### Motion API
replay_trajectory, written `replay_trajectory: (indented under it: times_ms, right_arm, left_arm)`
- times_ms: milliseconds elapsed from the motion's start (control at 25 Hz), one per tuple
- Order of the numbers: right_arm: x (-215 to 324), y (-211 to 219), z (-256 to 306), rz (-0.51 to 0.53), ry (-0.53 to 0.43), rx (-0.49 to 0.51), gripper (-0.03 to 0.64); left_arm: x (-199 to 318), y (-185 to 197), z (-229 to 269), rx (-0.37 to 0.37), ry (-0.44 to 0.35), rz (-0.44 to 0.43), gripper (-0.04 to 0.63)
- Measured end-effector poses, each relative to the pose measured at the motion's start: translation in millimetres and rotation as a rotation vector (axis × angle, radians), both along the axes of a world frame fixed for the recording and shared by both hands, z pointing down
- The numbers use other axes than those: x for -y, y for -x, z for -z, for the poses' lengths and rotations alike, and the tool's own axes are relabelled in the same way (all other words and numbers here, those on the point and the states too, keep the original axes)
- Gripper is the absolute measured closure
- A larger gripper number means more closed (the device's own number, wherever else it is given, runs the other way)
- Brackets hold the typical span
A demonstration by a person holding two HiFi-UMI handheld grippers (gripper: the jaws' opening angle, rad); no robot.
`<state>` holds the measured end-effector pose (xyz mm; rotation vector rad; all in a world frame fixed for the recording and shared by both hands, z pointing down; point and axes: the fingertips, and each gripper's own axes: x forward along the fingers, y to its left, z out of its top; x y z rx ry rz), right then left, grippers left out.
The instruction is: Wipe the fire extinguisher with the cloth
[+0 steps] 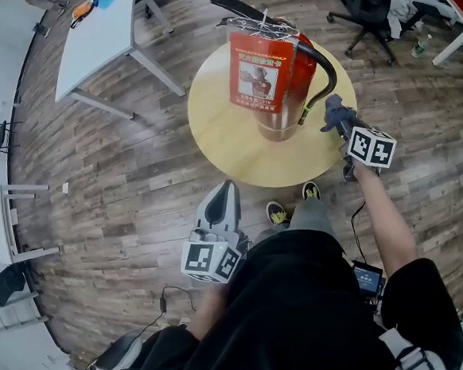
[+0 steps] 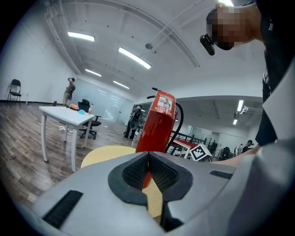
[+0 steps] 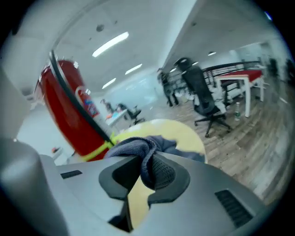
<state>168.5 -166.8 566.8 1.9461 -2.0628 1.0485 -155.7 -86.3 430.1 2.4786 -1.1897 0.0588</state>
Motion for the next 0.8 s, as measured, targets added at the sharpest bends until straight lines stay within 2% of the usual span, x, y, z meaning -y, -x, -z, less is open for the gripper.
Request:
replay_trajectory:
  times_ms: [80,120,200,320,400,480,560,600,640,720,800]
  right_arm:
    - [-15,34,-28,0.237,0.15,-0.065,0.555]
    - [-23,46,-42,0.312,0.204,-0.095,0.555]
    - [-33,50,-68,0.366,0.262,-0.167,0.554]
    - [-31,43,-96,0.424,0.301,-0.324,0.543]
    - [-24,40,-104,0.452,0.315,-0.38,0.435]
    - [-17,41,-108,0.5,0.316,-0.405,0.408]
    - [-14,51,-114,0.607,0.326,-0.445,0.404]
    - [-14,58,-118,0.655,0.337,-0.446,0.425]
    - [-15,64,-119,0.679,0.351,-0.427,0.504]
    - [-18,70,-117,0.675,0.36,-0.369,0.538]
    - [-19,80,-114,0.672,0.307,-0.303,0.548]
  left_arm:
    - [1,-4,-3,0.002,0.006,-0.016,0.572]
    - [1,-7,-3,0.004,0.008,-0.026,0.572]
    - [1,-14,-1,0.007,0.008,-0.043,0.572]
    - [3,-19,3,0.007,-0.004,-0.052,0.571]
    - [3,-19,3,0.01,-0.005,-0.047,0.572]
    - [3,-17,2,0.015,0.003,-0.037,0.572]
    - [3,-12,1,0.022,0.014,-0.027,0.572]
    - [4,-10,0,0.026,0.017,-0.023,0.572]
    - [4,-8,-1,0.029,0.019,-0.018,0.572]
    - [4,-4,-2,0.03,0.022,-0.008,0.572]
    - [5,-3,-3,0.03,0.023,-0.004,0.572]
